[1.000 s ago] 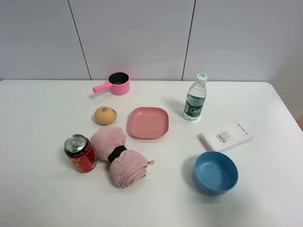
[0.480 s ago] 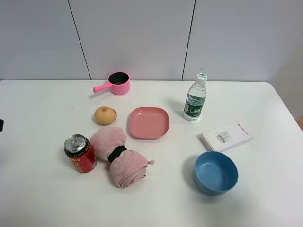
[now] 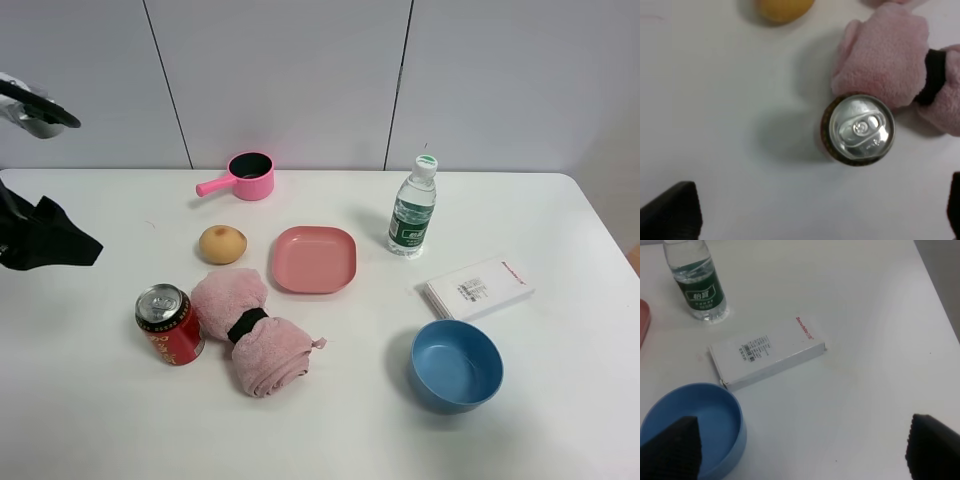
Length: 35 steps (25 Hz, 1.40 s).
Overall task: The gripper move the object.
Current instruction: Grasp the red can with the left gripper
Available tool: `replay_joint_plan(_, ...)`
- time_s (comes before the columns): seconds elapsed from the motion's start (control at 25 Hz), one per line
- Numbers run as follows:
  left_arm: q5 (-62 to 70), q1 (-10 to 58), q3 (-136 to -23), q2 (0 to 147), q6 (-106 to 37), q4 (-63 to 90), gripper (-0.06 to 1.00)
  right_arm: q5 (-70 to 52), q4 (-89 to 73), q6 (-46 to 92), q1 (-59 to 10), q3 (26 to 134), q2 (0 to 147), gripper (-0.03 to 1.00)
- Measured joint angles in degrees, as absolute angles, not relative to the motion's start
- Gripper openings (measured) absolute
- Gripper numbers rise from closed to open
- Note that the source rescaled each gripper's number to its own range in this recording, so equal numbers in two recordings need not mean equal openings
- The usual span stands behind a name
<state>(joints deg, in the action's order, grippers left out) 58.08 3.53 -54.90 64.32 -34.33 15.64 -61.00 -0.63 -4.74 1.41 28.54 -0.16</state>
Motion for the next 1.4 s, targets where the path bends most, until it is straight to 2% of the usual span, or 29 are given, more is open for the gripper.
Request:
replay_joint_plan(0.4,55.21,3.62,-54.9,70.2,-37.45,16.46,0.86,-61.0,-0.63,-4.74,1.41,28.54,-0.16,1.0)
replay_joint_plan(0.88,52.93,18.29,-54.9,76.68,-31.78,3.7,0.85,-61.0,-0.63,-4.74,1.41,28.54,-0.16,1.0)
replay_joint_plan(1.4,49.76,20.07,-54.93,83.85,-30.74,5.36,0.85,-61.0,-0.63,-4.74,1.41,28.54,-0.16,1.0)
